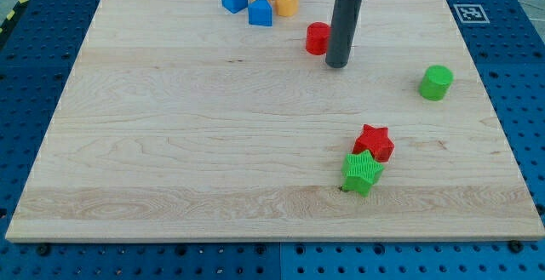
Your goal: Push the red circle towards the top center of the board
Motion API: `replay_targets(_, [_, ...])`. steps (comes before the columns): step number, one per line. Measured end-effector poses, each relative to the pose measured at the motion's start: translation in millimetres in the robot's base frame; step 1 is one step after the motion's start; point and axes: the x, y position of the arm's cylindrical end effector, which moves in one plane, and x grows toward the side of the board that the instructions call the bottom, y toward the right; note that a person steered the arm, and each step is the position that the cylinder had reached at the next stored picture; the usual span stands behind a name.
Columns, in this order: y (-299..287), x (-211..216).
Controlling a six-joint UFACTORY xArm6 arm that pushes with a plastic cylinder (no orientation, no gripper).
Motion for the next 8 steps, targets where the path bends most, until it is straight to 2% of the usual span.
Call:
replay_targets(1, [-3, -20])
replay_targets(6, [-27, -49])
replay_targets(8, [-26, -47])
